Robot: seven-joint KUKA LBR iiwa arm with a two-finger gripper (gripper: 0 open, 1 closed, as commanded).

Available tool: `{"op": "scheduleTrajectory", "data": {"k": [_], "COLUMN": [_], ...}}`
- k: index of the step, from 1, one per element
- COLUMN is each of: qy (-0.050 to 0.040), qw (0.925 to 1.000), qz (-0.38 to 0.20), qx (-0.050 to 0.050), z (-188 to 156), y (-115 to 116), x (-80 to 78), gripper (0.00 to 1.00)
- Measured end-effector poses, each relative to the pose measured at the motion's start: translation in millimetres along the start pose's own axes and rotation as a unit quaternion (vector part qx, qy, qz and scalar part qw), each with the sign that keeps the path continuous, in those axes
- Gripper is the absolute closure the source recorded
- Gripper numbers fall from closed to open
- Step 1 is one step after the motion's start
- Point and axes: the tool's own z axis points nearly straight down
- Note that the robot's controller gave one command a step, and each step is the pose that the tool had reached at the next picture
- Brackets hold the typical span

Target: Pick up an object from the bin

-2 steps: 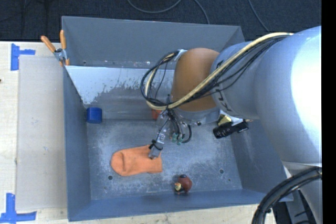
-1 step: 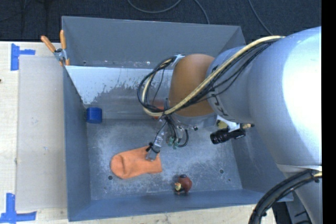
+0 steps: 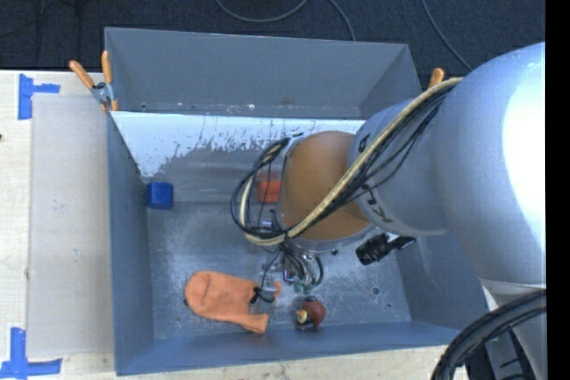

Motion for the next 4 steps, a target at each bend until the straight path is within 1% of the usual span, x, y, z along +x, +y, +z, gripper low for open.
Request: {"op": "scheduleTrajectory", "data": {"k": [1, 2, 3, 4], "qy": [-0.0004, -0.0015, -0.0015, -0.001], "qw": [0.9981, 0.9755, 0.9251, 0.9485], "qz": [0.062, -0.22, -0.38, -0.317], "qx": [0.001, 0.0, 0.0, 0.0], "z": [2.2, 2.0, 2.3, 2.6], "y": [16.3, 18.2, 16.3, 32.6], "x": [10.7, 14.8, 17.5, 20.1], "gripper": [0.0, 1.0, 1.0, 1.0]}}
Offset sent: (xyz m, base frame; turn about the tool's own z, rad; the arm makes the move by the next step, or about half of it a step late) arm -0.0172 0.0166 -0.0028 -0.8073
